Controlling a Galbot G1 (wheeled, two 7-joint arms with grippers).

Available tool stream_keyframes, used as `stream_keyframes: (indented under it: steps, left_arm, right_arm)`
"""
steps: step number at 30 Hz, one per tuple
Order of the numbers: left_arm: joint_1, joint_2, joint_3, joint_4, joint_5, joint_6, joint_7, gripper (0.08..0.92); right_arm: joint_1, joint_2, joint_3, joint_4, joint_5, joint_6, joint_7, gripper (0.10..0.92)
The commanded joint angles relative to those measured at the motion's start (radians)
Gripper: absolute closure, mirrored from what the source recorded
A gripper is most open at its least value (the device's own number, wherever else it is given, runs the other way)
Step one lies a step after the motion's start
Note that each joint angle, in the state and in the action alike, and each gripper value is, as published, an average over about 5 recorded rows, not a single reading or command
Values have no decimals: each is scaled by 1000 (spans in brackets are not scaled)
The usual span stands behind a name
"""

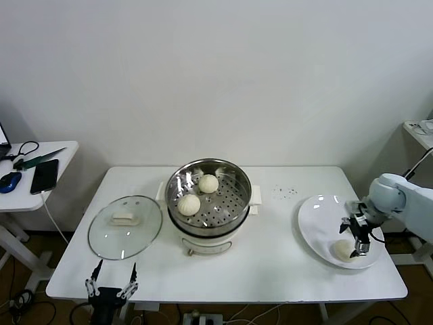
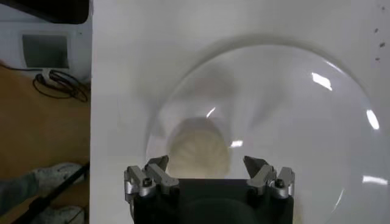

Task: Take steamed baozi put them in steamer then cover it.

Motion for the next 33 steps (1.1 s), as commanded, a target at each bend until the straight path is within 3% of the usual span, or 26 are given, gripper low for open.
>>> stream_keyframes:
  steps: [1,9,23,33]
  left_arm:
    - [2,-1,1,3,5,0,-1,177]
    - [9,-2,-1,1,5,-1,-3,177]
    - [14,-4,3,-7,2,0,-4,177]
    - [18,-3,5,-15,-1,1,-3,177]
  right_arm:
    - [-74,7,62,-37,-41,9,-2,203]
    - [-72,34,54,-53,-41,12,-7,210]
    - [-39,45,20,-62,-36,23,-18,328]
    - [51,63,-16,-73,-14,80,-26,355]
